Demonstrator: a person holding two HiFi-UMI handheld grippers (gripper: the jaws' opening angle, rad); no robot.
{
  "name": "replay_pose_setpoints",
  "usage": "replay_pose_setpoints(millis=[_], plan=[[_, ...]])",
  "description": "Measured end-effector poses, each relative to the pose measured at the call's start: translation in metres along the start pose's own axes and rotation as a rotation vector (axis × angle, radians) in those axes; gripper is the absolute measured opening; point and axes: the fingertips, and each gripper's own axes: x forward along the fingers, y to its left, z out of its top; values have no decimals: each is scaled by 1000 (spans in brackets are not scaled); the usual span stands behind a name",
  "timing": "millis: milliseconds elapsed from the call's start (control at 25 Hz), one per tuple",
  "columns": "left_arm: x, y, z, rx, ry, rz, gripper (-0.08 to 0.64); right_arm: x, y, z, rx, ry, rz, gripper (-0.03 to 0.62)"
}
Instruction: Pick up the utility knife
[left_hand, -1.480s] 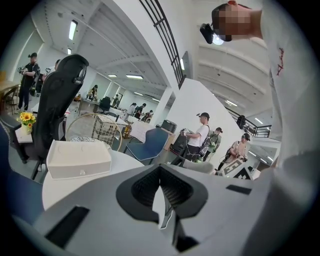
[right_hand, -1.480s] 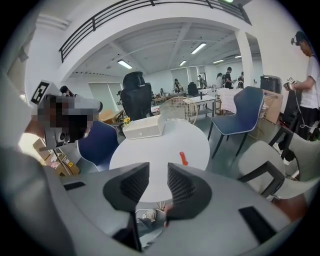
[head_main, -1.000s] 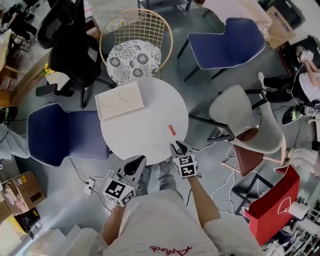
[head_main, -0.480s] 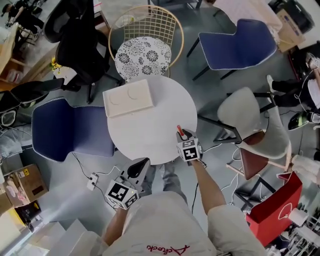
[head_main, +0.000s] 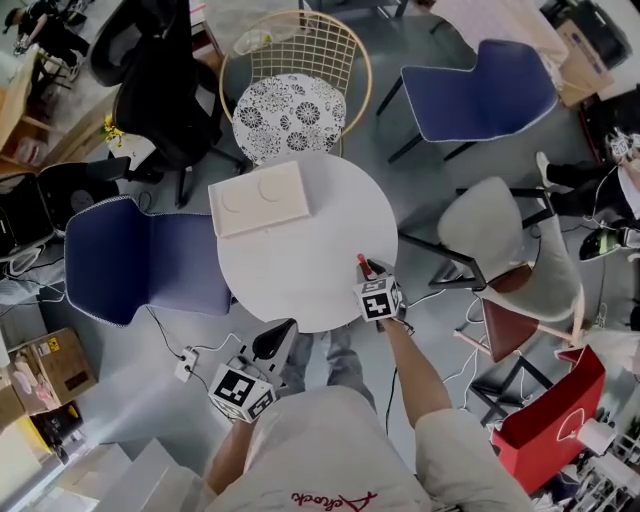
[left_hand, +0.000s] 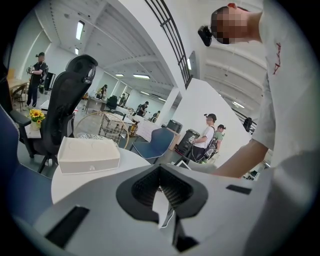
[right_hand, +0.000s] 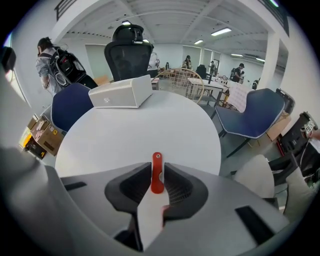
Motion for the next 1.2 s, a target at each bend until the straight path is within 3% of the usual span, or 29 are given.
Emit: replay_pose_setpoints(millis=[440, 640, 880, 1200], plan=[[-2, -6, 2, 17, -9, -7, 14, -1, 0, -3, 3, 21, 8, 66], [-3, -3, 7, 29, -22, -6, 12, -14, 8, 1, 11, -25, 15, 66], [4, -8, 22, 62, -52, -29, 14, -48, 4, 27, 74, -167, -6, 66], [9, -30, 54, 138, -115, -76, 14, -126, 6, 85, 64, -395, -45, 66]])
